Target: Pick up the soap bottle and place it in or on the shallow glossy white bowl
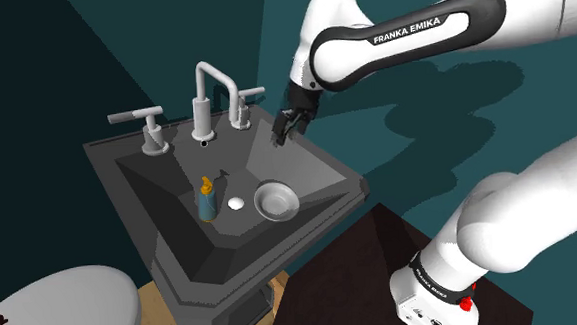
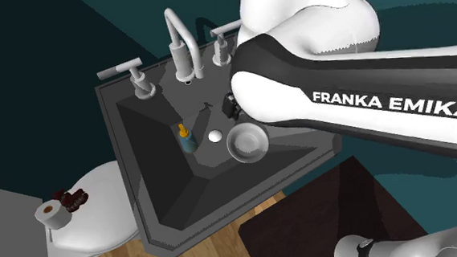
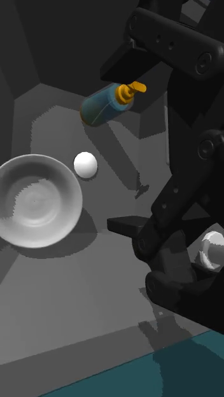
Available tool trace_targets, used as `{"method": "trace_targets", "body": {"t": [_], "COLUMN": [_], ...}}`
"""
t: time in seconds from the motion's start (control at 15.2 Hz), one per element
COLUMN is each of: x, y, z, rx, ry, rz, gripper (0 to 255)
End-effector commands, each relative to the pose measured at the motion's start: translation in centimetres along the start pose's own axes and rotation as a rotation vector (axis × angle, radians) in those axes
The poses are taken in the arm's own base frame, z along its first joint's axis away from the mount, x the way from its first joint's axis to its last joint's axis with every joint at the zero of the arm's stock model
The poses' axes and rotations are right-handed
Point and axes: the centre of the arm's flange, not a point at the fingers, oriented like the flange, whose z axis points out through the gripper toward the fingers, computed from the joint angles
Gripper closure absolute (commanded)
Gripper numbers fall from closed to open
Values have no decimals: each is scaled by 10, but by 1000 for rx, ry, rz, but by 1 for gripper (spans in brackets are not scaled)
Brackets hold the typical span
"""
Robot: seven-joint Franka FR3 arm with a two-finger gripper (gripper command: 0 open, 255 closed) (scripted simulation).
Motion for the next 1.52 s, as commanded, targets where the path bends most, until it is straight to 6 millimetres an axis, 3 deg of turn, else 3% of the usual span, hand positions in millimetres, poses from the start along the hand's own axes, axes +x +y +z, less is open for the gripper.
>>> {"method": "trace_targets", "body": {"t": [0.0,1.25,1.45], "x": [15,151,156], "y": [-13,-128,-134], "z": [20,188,205], "rx": [7,65,67], "ry": [3,20,21], "rz": [0,-1,-1], "gripper": [0,0,0]}}
